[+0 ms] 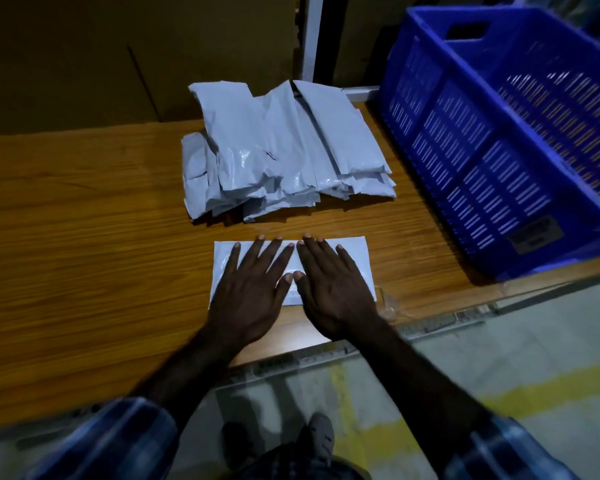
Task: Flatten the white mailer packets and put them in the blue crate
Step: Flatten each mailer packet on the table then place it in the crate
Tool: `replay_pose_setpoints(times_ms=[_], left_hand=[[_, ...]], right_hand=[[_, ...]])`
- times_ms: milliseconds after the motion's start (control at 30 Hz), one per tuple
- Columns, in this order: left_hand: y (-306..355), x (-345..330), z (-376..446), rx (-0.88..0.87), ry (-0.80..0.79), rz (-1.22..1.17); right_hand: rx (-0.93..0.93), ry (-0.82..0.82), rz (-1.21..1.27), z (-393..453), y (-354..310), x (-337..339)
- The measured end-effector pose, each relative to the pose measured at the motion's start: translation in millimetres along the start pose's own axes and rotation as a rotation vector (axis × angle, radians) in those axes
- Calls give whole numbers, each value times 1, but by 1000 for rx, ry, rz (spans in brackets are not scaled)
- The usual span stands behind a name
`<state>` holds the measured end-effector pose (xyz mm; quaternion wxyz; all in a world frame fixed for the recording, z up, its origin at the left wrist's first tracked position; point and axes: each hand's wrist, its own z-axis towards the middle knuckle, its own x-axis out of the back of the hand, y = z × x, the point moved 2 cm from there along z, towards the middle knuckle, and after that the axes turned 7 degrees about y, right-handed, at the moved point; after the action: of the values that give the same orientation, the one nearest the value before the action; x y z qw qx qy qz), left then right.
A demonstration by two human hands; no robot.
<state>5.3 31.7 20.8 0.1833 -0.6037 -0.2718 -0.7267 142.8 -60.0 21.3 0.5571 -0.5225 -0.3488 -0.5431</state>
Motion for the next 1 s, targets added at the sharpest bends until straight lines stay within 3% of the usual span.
replay_pose_setpoints(times_ms=[167,233,300,400,633,800,1000], left_hand=[[-56,9,-27,150,-42,-62],[-70,16,-36,153,-64,-80],[-67,25,-38,128,-8,-109],[-43,28,-37,-70,43,-120],[-41,18,-29,-222,45,-56],[-50,24,-21,-329,79,-12],[-60,34,-14,-365,87,-80]], right_hand=[[-267,-162,-23,-19,58,21],[-290,-206,-12,-25,65,31],[-181,-160,9,-23,50,37],[26,-122,23,-21,21,34],[120,-116,-21,-19,21,26],[29,-218,-19,-14,20,35],[112,-71,-129,-12,5,34]])
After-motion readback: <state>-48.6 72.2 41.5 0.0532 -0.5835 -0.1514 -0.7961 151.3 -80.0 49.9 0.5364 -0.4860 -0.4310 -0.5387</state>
